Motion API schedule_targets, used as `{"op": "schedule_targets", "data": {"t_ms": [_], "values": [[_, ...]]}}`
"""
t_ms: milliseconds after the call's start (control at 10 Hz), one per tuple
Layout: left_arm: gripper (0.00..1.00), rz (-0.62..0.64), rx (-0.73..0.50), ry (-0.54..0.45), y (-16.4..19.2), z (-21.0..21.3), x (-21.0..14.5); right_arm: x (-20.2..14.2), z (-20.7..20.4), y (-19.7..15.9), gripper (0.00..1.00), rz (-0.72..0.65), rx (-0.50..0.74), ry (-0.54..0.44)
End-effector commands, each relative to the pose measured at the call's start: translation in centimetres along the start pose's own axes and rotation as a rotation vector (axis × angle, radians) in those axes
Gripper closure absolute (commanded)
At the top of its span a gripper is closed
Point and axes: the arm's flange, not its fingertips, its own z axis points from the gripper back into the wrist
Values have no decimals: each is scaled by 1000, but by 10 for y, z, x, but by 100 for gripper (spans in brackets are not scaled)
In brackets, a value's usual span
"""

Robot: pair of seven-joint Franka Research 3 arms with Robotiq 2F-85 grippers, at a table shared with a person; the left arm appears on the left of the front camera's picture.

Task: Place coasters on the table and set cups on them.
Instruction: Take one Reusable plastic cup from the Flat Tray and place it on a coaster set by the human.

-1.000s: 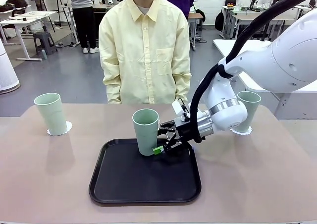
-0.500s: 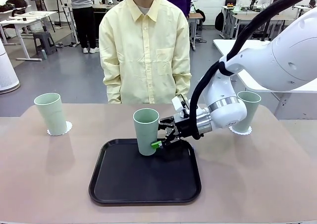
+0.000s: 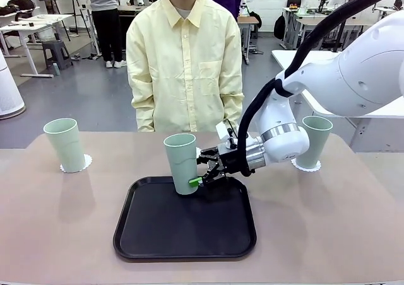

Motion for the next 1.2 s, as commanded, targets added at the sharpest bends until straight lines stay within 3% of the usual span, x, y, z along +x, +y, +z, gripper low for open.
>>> {"op": "schedule_targets", "data": {"t_ms": [0,1100], "values": [[0,-4,-2,-6,-3,2,-1,-2,-10,-6,0,-10,-6,-20],[0,-4,-2,-6,-3,2,-1,-1,-26,1,0,-83,73,-46]]}}
